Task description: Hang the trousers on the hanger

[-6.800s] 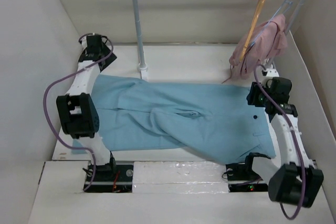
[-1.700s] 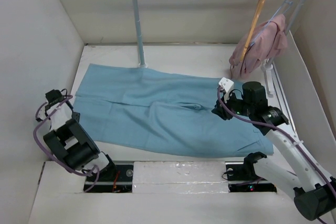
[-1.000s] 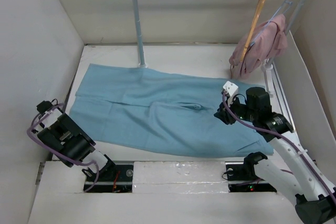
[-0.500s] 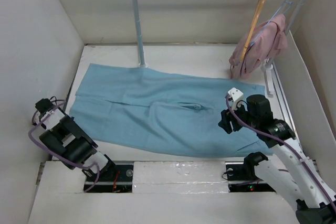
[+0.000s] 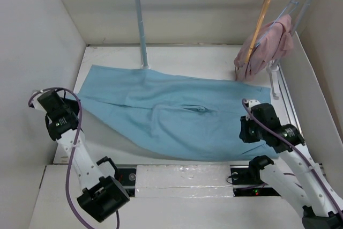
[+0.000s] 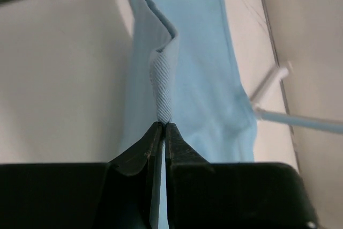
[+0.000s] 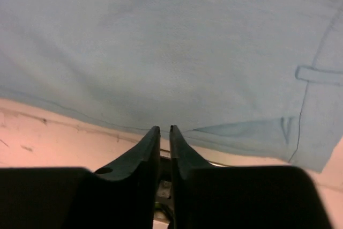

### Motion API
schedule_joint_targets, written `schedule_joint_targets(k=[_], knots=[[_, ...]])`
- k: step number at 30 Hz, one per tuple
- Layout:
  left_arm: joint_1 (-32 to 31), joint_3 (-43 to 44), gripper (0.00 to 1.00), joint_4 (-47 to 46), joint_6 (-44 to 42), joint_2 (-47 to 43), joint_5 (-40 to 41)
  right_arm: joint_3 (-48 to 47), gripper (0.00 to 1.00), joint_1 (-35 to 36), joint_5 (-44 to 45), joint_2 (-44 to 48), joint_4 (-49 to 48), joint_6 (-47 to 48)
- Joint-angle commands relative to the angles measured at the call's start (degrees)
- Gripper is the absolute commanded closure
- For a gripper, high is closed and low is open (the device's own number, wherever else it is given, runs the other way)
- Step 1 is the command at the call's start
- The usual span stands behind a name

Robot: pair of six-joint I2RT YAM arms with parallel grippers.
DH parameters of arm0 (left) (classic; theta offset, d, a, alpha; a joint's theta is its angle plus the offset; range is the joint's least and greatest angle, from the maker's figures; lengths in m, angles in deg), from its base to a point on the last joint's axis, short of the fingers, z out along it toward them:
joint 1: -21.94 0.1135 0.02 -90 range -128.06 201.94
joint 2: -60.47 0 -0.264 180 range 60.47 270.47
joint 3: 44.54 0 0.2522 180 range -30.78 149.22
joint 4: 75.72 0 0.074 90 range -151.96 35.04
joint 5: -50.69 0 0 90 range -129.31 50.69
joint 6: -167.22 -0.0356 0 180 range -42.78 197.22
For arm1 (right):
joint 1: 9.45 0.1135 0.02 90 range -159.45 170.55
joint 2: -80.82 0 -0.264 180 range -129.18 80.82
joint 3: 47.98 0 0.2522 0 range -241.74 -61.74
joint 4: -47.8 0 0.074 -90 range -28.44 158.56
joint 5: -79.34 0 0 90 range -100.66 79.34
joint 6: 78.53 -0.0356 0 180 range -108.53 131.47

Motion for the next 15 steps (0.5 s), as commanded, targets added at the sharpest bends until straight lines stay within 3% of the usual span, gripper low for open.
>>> schedule_joint_targets(k=[1, 4, 7, 8, 10, 11, 14, 15], knots=[[-1.62, -4.97, 1.0, -3.99, 4.87, -3.27, -9.19, -4.92, 0.84, 0.41, 10.92, -0.6, 6.48, -11.79], [-5.3, -9.37, 1.0, -8.38, 8.56, -6.71, -13.77, -4.04, 0.99, 0.41, 13.38, -4.11, 7.36, -19.97], [-8.03, -11.58, 1.0, -11.64, 11.2, -7.24, -15.27, -1.14, 1.0, 2.6, 15.65, -9.9, 6.92, -26.39], [-8.04, -11.76, 1.0, -13.3, 11.46, -6.8, -15.45, -2.7, 1.0, 6.26, 19.06, -11.75, 7.1, -31.54], [-9.61, -10.54, 1.0, -14.19, 10.86, -3.3, -15.36, -3.94, 0.85, 9.28, 22.51, -17.2, 9.72, -34.03], [-9.62, -9.92, 1.0, -14.46, 10.42, -1.8, -15.45, -4.56, 0.59, 9.29, 23.05, -19.04, 10.09, -35.18], [-9.62, -7.02, 1.0, -15.51, 9.53, 1.81, -16.32, -6.67, 0.34, 8.16, 23.31, -24.94, 9.65, -35.11], [-9.62, -6.32, 1.0, -15.34, 9.53, 2.86, -16.85, -6.76, 0.29, 6.49, 24.18, -25.56, 9.13, -36.06]])
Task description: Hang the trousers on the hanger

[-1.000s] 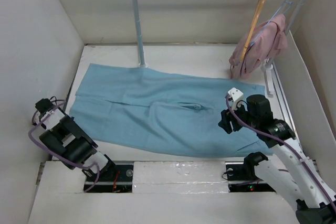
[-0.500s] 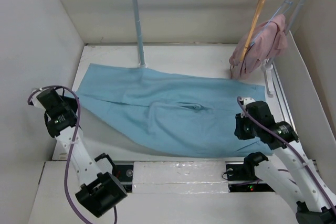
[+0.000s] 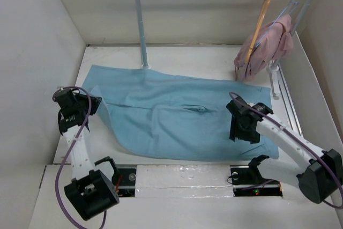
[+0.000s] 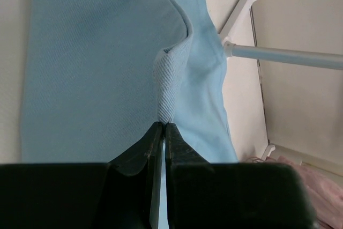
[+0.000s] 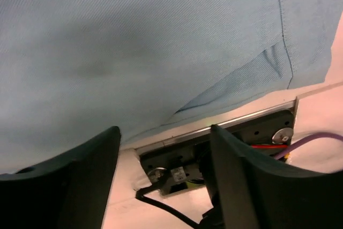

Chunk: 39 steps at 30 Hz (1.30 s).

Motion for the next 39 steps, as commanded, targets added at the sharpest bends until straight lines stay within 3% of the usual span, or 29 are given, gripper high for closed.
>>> schedule_joint_targets(k=[1, 3, 5, 6, 7, 8, 11, 12, 16, 19, 23, 25, 30, 31, 34, 35, 37, 39], knots=[[-0.72, 5.96, 1.0, -3.89, -0.32, 1.88, -2.93, -2.83, 0.25, -3.7, 5.68, -1.39, -1.53, -5.67], [-3.88, 7.64, 1.0, -2.65, -1.03, 3.2, -1.53, -0.38, 0.23, -9.4, 2.8, -1.04, -12.47, -0.42], [-4.67, 8.35, 1.0, -2.56, -1.56, 3.47, -0.48, 4.89, 0.36, -17.93, -3.76, -0.17, -21.2, 5.8], [-4.68, 8.09, 1.0, -3.08, -1.56, 3.47, -0.82, 6.56, 0.37, -20.39, -5.03, -0.33, -27.42, 7.06], [-4.68, 7.65, 1.0, -3.44, -1.47, 3.82, -1.69, 7.71, 0.36, -23.9, -5.39, -0.34, -28.88, 8.2], [-4.68, 7.13, 1.0, -4.75, -1.9, 4.95, -3.18, 7.9, 0.24, -29.07, -5.13, -3.29, -33.42, 15.52], [-4.68, 7.12, 1.0, -4.85, -2.43, 5.23, -3.11, 5.54, 0.21, -33.49, -6.0, -6.74, -33.11, 17.96], [-5.38, 6.86, 1.0, -5.54, -2.61, 5.23, -2.5, 3.79, 0.21, -33.51, -6.79, -12.41, -34.24, 20.15], [-5.39, 7.73, 1.0, -5.9, -2.7, 5.58, -2.23, 0.7, 0.23, -32.29, -7.67, -18.87, -35.92, 19.64], [-5.39, 9.14, 1.0, -5.46, -2.52, 6.28, -1.7, -0.98, 0.45, -29.74, -9.16, -23.61, -38.55, 18.24], [-3.73, 9.67, 1.0, -5.64, -2.79, 6.55, -1.35, -4.05, 0.92, -27.28, -9.44, -28.36, -40.84, 18.4], [-2.57, 8.97, 1.0, -5.73, -3.05, 6.55, -0.91, -9.64, 0.99, -24.74, -6.28, -30.3, -38.58, 20.34], [-2.57, 8.18, 1.0, -4.67, -4.81, 5.85, 6.37, -19.6, 1.0, -26.21, -7.66, -36.89, -41.1, 29.2], [-2.57, 7.57, 1.0, -4.59, -5.07, 5.67, 7.17, -20.57, 0.98, -26.83, -8.55, -37.94, -41.37, 30.18], [-2.57, 7.04, 1.0, -3.8, -6.3, 5.58, 10.33, -23.13, 0.48, -28.15, -9.96, -39.62, -40.85, 34.22], [-2.57, 7.12, 1.0, -3.45, -6.48, 5.41, 10.43, -23.3, 0.25, -28.15, -10.22, -38.93, -40.5, 35.1], [-2.57, 7.38, 1.0, -3.62, -6.48, 5.14, 9.99, -22.43, 0.15, -28.15, -10.84, -33.06, -39.18, 36.51], [-2.57, 7.74, 1.0, -3.53, -5.87, 5.23, 8.15, -18.85, 0.13, -28.15, -9.88, -26.48, -37.78, 35.21]])
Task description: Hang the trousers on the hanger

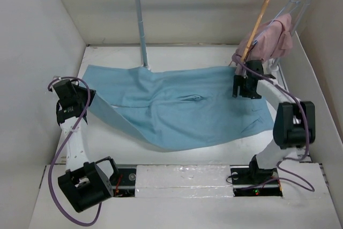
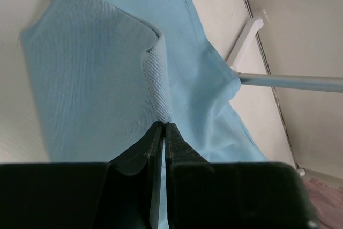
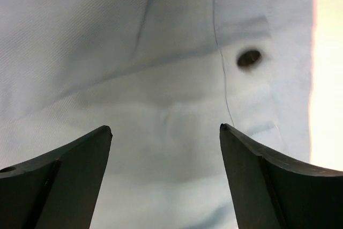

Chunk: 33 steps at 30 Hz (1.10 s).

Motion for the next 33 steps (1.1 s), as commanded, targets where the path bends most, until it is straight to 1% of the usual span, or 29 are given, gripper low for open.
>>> schedule_joint_targets(k=[1, 2, 3, 4, 6, 7, 8, 9, 10, 11, 12, 13, 15, 16, 18, 19, 23, 25, 29, 31, 32, 33], knots=[[0.25, 1.16, 1.0, -1.1, -0.6, -1.5, -0.51, 3.2, 0.13, -1.09, 0.2, 16.78, 0.59, 0.8], [0.25, 1.42, 1.0, -1.19, -0.33, -1.5, -1.82, 5.13, 0.14, -1.79, 0.82, 20.68, 1.37, -0.86], [0.25, 1.51, 1.0, -1.19, -0.16, -1.59, -2.36, 9.94, 0.15, -3.63, 2.39, 24.37, 2.51, -3.93], [0.25, 1.51, 1.0, -1.28, 0.45, -1.76, -2.8, 12.6, 0.16, -4.95, 3.1, 30.94, 3.05, -5.44], [0.25, 1.34, 1.0, -1.54, 0.63, -2.12, -4.03, 17.87, 0.21, -8.11, 2.59, 37.04, 4.28, -8.68], [0.25, 1.34, 1.0, -1.54, 0.64, -2.38, -4.21, 22.77, 0.23, -11.96, 2.14, 39.76, 4.54, -9.14], [-0.28, 1.34, 1.0, -1.37, 0.64, -2.56, -4.47, 24.73, 0.26, -14.17, 1.18, 44.32, 5.07, -10.1], [-0.28, 1.16, 1.0, -1.37, 0.72, -2.73, -4.47, 26.41, 0.27, -16.54, 0.56, 46.02, 6.21, -10.37], [-0.8, 0.99, 1.0, -1.54, 0.81, -3.08, -4.56, 29.38, 0.27, -21.18, -0.49, 47.51, 6.13, -10.37], [-0.81, 0.72, 1.0, -1.63, 0.99, -3.17, -4.82, 30.54, 0.27, -22.96, -1.63, 48.74, 5.78, -10.29], [-0.81, 0.55, 1.0, -1.72, 0.99, -3.17, -5.09, 31.51, 0.28, -24.37, -4.34, 48.67, 5.08, -9.68], [-0.81, 0.37, 1.0, -1.72, 0.99, -3.17, -5.35, 32.57, 0.29, -25.09, -4.97, 45.89, 5.07, -10.02], [-0.81, 0.46, 1.0, -1.63, 0.9, -3.35, -5.26, 33.19, 0.29, -25.09, -5.94, 44.55, 4.73, -10.28], [-0.81, 0.37, 1.0, -1.63, 0.81, -3.26, -5.26, 33.71, 0.29, -25.79, -7.16, 41.67, 2.37, -9.68], [-0.81, 0.11, 1.0, -1.63, 0.72, -3.35, -5.18, 33.46, 0.3, -25.8, -7.44, 39.36, 1.74, -9.58], [-1.33, -0.07, 1.0, -1.63, 0.55, -3.44, -5.0, 34.15, 0.29, -25.8, -9.18, 38.74, -1.4, -8.62], [-1.34, -0.77, 1.0, -1.72, 0.11, -3.52, -4.38, 33.72, 0.29, -26.4, -8.23, 38.48, -3.54, -8.7], [-1.34, -1.04, 1.0, -1.81, 0.02, -3.61, -4.21, 33.19, 0.3, -27.55, -8.23, 36.73, -2.23, -8.88], [-1.34, -0.95, 1.0, -1.98, 0.2, -3.52, -3.51, 33.8, 0.31, -27.55, -9.2, 32.24, -4.06, -9.23], [-1.34, -0.77, 1.0, -1.81, 0.2, -3.35, -3.07, 34.24, 0.37, -27.55, -9.64, 30.65, -5.03, -9.49], [-1.34, -0.6, 1.0, -1.89, 0.28, -3.35, -2.72, 34.59, 0.5, -27.55, -9.46, 30.3, -5.03, -9.41], [-1.34, -0.51, 1.0, -1.63, 0.28, -3.35, -2.02, 34.68, 0.57, -27.55, -8.94, 30.56, -5.12, -9.41]])
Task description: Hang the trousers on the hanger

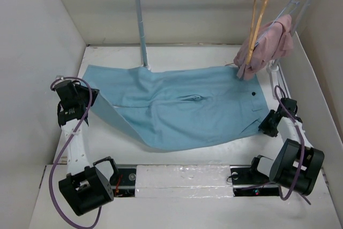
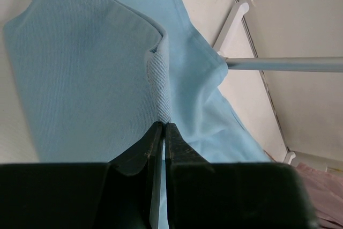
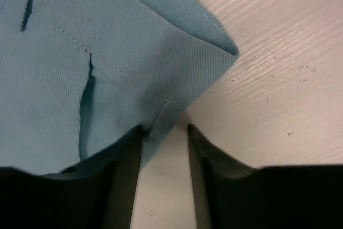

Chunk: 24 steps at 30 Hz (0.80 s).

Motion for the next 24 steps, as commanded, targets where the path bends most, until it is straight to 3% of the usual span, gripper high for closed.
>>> schedule_joint_targets(k=[1, 2, 4, 9, 13, 18, 24], knots=[[-0.4, 0.41, 1.0, -1.54, -0.35, -1.38, 1.57, 0.17, 0.66, -0.3, -0.21, 0.75, -3.52, -0.1], [-0.4, 0.84, 1.0, -1.2, -0.44, -1.38, 1.92, -0.09, 0.88, -0.3, 0.14, 1.54, -3.27, 0.17], [-0.4, 1.55, 1.0, -0.23, -0.44, -1.47, 2.8, -3.07, 0.99, -0.3, 0.32, 5.92, 0.05, 2.27], [1.88, 5.85, 1.0, 3.28, 0.96, -1.91, 4.66, -12.99, 1.0, -1.44, 6.27, 19.27, 12.36, 10.78], [1.89, 12.35, 1.0, 8.99, 0.88, -1.73, 7.45, -23.36, 1.0, 5.49, 14.19, 24.92, 22.56, 14.4], [1.89, 22.89, 1.0, 18.56, -0.61, -2.08, 15.17, -28.99, 1.0, 14.54, 24.29, 28.61, 33.18, 20.82], [-0.74, 26.69, 1.0, 23.07, -2.72, -2.61, 27.82, -37.88, 0.98, 20.35, 22.22, 30.02, 45.33, 27.3]])
